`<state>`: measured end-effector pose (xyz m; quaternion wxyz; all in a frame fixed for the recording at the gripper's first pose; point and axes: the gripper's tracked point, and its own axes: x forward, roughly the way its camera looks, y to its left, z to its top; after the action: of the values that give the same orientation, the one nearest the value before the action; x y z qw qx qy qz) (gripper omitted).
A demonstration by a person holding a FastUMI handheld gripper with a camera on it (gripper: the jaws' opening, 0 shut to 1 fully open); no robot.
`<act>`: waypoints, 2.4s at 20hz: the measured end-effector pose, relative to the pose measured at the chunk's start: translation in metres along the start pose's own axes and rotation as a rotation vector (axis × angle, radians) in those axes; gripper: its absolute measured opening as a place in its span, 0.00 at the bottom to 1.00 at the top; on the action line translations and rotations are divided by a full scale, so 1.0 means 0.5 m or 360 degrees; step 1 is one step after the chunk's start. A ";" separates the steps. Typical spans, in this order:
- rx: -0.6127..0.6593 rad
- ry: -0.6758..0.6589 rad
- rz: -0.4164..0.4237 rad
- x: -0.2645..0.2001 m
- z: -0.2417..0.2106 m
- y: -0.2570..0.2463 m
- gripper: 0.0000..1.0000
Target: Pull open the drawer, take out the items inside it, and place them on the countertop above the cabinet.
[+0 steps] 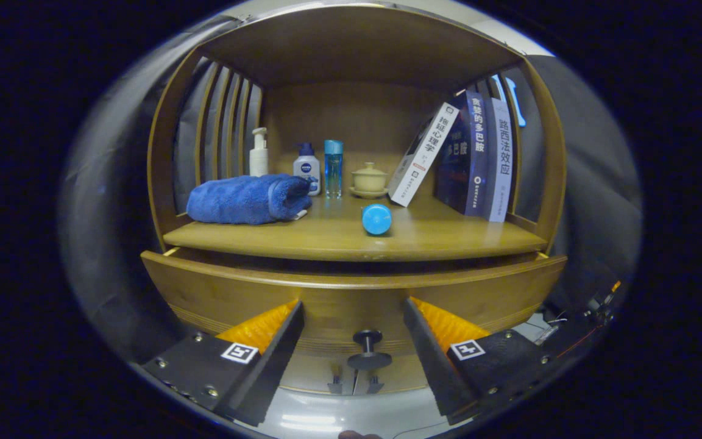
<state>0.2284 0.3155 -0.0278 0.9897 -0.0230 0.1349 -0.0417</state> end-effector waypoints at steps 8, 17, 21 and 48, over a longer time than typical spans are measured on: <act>0.0023 -0.0011 -0.0005 0.043 0.012 -0.001 0.99; 0.0054 -0.0001 0.0005 -0.010 0.011 -0.015 0.99; 0.0041 -0.0032 -0.0008 -0.061 0.025 -0.033 0.99; 0.0065 -0.0749 -0.0086 -0.669 0.428 -0.109 0.98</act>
<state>-0.0397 0.2983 0.2699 0.9927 -0.0155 -0.1011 -0.0644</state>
